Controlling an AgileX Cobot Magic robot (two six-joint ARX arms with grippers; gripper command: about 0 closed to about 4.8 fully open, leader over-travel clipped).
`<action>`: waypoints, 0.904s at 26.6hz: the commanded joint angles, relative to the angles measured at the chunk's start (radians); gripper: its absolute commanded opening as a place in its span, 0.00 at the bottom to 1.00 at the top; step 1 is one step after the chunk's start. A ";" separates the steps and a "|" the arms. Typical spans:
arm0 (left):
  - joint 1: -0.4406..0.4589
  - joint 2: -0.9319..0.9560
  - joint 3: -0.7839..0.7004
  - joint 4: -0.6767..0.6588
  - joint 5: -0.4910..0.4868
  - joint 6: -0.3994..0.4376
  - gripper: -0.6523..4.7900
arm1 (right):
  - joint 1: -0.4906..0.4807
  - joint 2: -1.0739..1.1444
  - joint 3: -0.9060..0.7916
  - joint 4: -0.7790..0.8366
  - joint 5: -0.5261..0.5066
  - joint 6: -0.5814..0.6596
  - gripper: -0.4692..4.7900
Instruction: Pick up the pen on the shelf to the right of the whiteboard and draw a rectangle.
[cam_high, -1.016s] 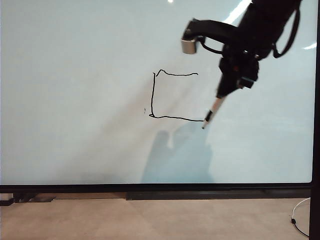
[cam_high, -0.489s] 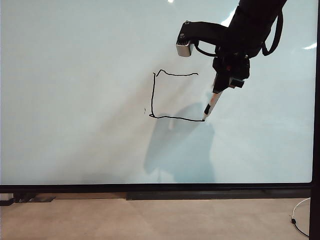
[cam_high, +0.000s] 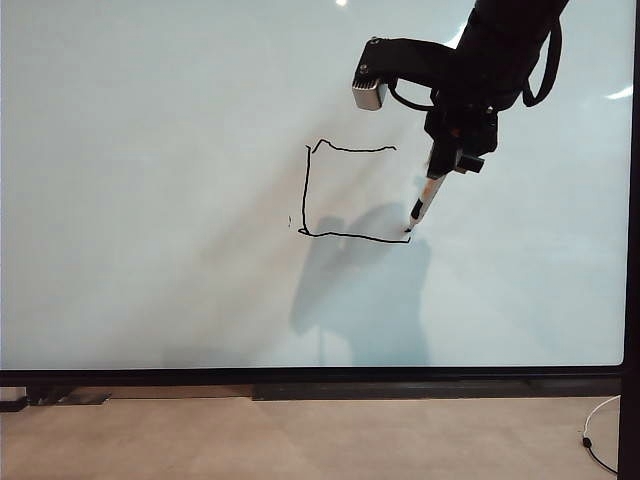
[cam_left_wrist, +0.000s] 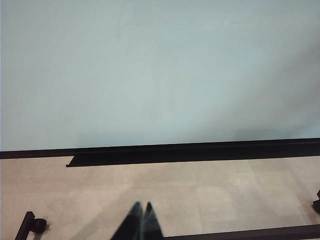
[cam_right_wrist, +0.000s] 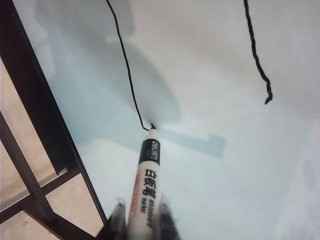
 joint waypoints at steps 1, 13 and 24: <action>0.000 0.000 0.003 0.012 0.001 0.000 0.11 | 0.002 -0.018 0.005 0.061 0.012 0.002 0.08; 0.000 0.000 0.003 0.012 0.001 0.000 0.11 | 0.003 -0.092 0.005 0.080 0.021 0.002 0.08; 0.000 0.000 0.003 0.011 0.001 0.000 0.11 | 0.005 -0.159 0.014 0.103 0.026 -0.012 0.08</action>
